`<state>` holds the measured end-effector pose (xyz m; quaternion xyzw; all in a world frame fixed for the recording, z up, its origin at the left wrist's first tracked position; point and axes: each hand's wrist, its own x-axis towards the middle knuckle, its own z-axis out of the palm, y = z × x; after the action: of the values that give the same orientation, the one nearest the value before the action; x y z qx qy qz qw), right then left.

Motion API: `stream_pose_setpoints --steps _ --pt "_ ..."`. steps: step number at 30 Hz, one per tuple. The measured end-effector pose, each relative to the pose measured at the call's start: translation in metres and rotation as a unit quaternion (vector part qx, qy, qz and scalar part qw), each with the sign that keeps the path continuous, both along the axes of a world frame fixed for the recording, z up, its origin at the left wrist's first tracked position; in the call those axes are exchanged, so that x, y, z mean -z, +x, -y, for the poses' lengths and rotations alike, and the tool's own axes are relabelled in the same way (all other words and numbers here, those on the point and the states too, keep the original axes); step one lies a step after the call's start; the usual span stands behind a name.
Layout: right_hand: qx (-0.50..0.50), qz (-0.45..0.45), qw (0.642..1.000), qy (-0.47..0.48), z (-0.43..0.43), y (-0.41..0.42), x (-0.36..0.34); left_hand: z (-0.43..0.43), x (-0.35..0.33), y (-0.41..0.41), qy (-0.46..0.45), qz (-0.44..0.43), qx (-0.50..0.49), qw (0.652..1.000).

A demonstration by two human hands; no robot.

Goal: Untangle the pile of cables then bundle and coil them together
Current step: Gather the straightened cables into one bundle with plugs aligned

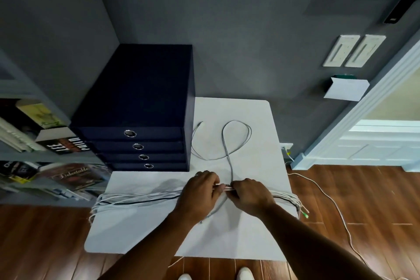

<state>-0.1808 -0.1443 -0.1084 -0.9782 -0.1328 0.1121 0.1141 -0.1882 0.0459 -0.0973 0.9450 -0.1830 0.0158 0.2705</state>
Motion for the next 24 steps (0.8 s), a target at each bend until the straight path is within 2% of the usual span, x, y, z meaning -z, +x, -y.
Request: stream_pose_setpoints --steps 2,3,4,5,6,7,8,10,12,13,16,18,20,22,24 --pt "0.012 0.005 1.0 0.004 0.002 0.003 -0.002 -0.004 0.01 -0.01 -0.053 0.107 0.024 0.993" --pt "0.019 0.005 1.0 0.006 0.002 0.005 -0.003 -0.005 0.016 -0.017 -0.078 0.122 0.023 0.989" --pt "0.025 0.003 1.0 0.006 0.001 0.006 -0.004 -0.004 0.019 -0.025 -0.117 0.089 0.01 0.989" --pt "0.026 0.004 1.0 0.004 0.001 0.007 -0.005 0.001 0.018 -0.032 -0.168 0.009 -0.022 0.985" --pt "0.025 0.007 1.0 0.002 0.0 0.008 -0.006 0.007 0.016 -0.037 -0.222 -0.099 -0.066 0.968" --pt "0.022 0.013 1.0 0.0 0.0 0.008 -0.007 0.013 0.016 -0.039 -0.277 -0.207 -0.117 0.931" --pt "0.018 0.017 1.0 -0.002 0.001 0.007 -0.008 0.019 0.014 -0.036 -0.342 -0.295 -0.176 0.875" --pt "0.009 0.021 1.0 -0.002 0.003 0.005 -0.007 0.025 0.009 -0.029 -0.479 -0.396 -0.264 0.738" --pt "0.0 0.023 1.0 -0.003 0.007 0.0 -0.005 0.025 0.005 -0.019 -0.601 -0.408 -0.322 0.608" --pt "-0.005 0.023 1.0 -0.004 0.009 -0.002 -0.003 0.024 0.002 -0.014 -0.64 -0.397 -0.349 0.558" --pt "-0.011 0.018 1.0 -0.005 0.015 -0.005 0.001 0.02 -0.004 0.0 -0.714 -0.347 -0.413 0.446" --pt "-0.016 0.013 1.0 -0.009 0.02 -0.006 0.003 0.016 -0.003 0.009 -0.743 -0.319 -0.449 0.381" --pt "-0.022 0.008 1.0 -0.017 0.022 -0.007 0.004 0.01 -0.001 0.016 -0.755 -0.29 -0.483 0.335" --pt "-0.029 -0.015 0.999 -0.016 0.021 -0.007 0.004 0.009 -0.005 0.019 -0.742 -0.279 -0.519 0.32" --pt "-0.036 -0.062 0.997 -0.012 0.018 -0.005 0.001 0.011 -0.01 0.02 -0.729 -0.273 -0.539 0.322"
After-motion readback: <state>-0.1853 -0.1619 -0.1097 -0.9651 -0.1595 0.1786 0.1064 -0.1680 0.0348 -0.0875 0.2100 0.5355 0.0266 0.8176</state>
